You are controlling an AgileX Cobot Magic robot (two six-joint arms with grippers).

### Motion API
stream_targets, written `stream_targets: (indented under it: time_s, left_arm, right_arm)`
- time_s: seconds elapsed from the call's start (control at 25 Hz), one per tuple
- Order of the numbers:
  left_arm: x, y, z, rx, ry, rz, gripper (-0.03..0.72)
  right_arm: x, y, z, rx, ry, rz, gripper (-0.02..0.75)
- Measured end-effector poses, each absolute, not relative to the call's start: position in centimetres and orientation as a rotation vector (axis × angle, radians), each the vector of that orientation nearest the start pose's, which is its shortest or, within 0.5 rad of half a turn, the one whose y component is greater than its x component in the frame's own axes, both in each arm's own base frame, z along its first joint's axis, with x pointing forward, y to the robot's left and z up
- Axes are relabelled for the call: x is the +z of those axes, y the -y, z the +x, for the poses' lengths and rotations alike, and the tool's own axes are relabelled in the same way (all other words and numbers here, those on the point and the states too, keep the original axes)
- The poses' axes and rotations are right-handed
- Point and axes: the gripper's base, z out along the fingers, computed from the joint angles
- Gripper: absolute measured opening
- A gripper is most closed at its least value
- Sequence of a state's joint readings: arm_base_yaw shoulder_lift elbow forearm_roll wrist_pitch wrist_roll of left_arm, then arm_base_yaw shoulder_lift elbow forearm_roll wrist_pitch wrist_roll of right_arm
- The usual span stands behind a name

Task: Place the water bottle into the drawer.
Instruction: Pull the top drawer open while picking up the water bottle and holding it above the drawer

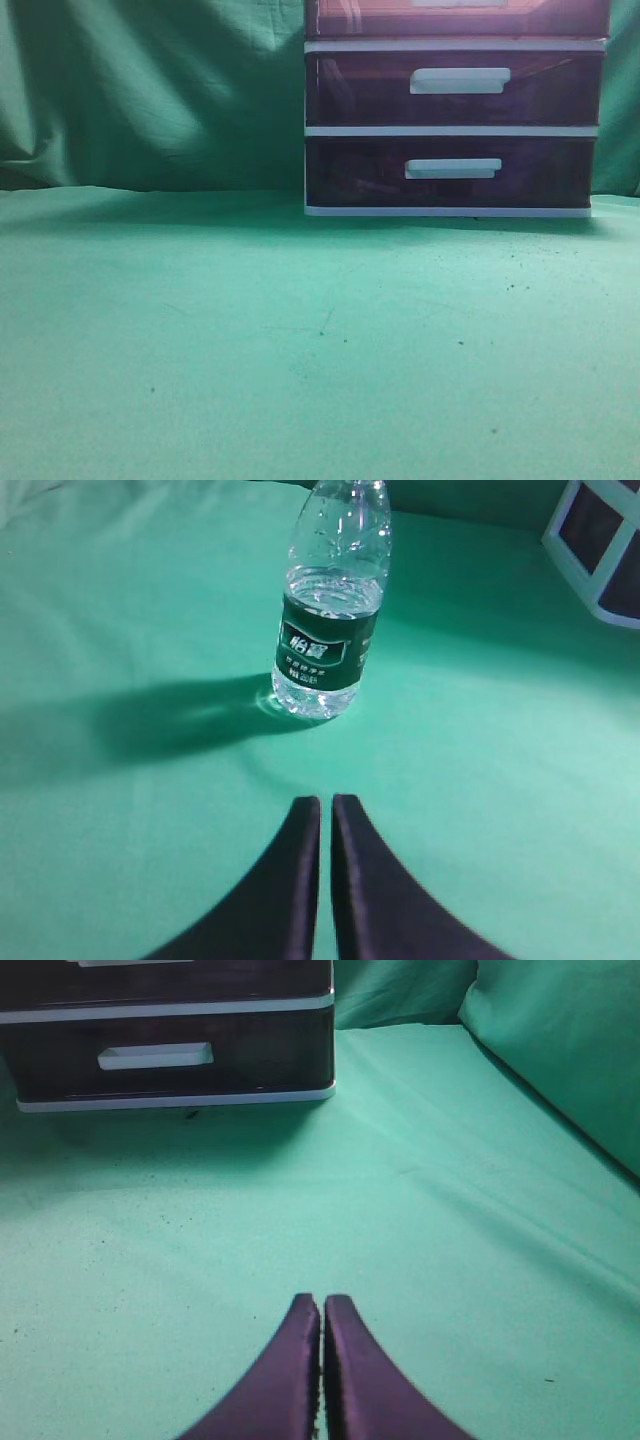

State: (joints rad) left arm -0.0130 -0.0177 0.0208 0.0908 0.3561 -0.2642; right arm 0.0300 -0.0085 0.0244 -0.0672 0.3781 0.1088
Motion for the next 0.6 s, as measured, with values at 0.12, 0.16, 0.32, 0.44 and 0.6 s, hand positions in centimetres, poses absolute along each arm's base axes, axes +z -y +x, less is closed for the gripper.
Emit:
stream_targets:
  time_s: [0.12, 0.16, 0.32, 0.44, 0.6]
  left_arm:
    - [18.0, 0.0, 5.4, -0.164, -1.780, -0.204, 0.000]
    - [18.3, 0.0, 5.5, -0.206, -1.737, -0.229, 0.000]
    - [20.6, 0.1, 5.6, -0.351, -1.477, -0.306, 0.000]
    - [22.1, -0.1, 5.3, -0.368, -1.307, -0.299, 0.000]
    - [23.0, 0.0, 5.1, -0.315, -1.279, -0.230, 0.000]
  right_arm:
    - [17.2, 0.1, 5.3, 0.029, -1.877, 0.032, 0.000]
    - [17.2, 0.1, 5.3, 0.029, -1.877, 0.032, 0.000]
    - [17.2, 0.1, 5.3, 0.029, -1.877, 0.032, 0.000]
    - [17.2, 0.1, 5.3, 0.029, -1.877, 0.032, 0.000]
    - [17.2, 0.1, 5.3, 0.029, -1.877, 0.032, 0.000]
